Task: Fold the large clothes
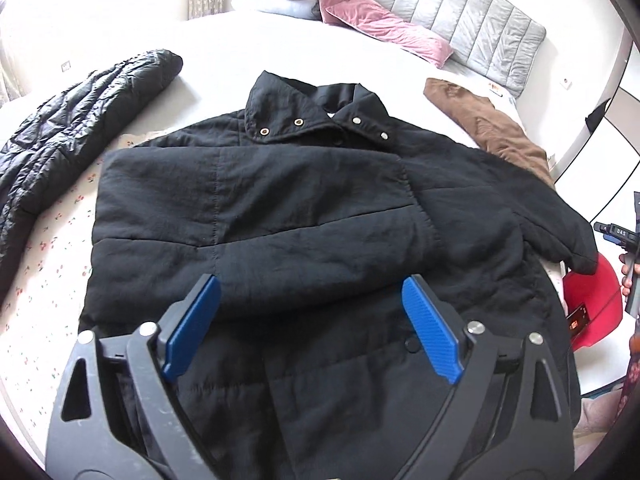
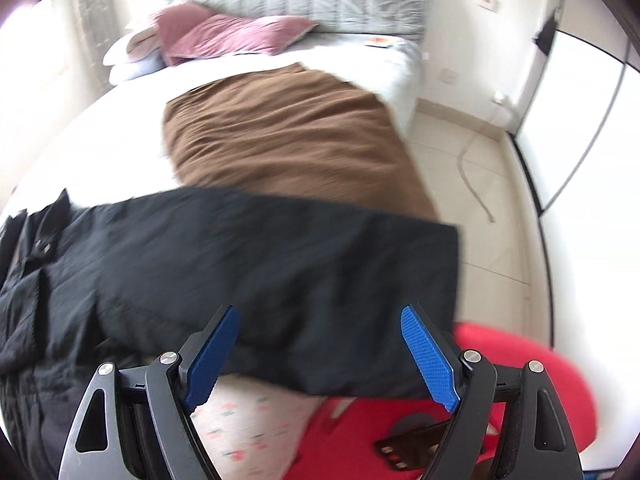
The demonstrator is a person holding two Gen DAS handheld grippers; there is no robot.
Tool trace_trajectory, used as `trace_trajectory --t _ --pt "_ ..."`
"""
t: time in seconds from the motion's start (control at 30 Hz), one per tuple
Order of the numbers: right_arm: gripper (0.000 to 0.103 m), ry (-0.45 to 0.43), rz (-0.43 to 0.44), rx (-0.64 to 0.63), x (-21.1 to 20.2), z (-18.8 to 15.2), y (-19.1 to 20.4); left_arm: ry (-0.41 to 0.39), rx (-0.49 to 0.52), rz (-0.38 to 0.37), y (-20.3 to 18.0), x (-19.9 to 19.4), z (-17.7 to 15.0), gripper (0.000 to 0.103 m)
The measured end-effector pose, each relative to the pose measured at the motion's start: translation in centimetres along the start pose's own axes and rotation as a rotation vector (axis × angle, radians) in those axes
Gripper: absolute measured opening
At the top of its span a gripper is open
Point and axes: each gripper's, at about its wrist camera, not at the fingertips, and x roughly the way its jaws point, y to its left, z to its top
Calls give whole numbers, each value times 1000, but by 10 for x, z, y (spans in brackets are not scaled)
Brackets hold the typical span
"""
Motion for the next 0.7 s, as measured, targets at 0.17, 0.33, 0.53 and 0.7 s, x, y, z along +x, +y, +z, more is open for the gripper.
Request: trace_trajectory --t 0.17,0.33,0.53,0.7 --pt "85 16 16 124 21 23 -68 7 -15 -5 -4 -5 -1 93" --pt "85 54 116 224 53 27 -105 14 -16 6 -11 -2 -3 93" --pt "84 60 188 261 84 28 -108 32 -16 22 -22 7 -7 93" --pt "12 63 197 223 90 29 -96 34 -9 19 -29 11 -10 93"
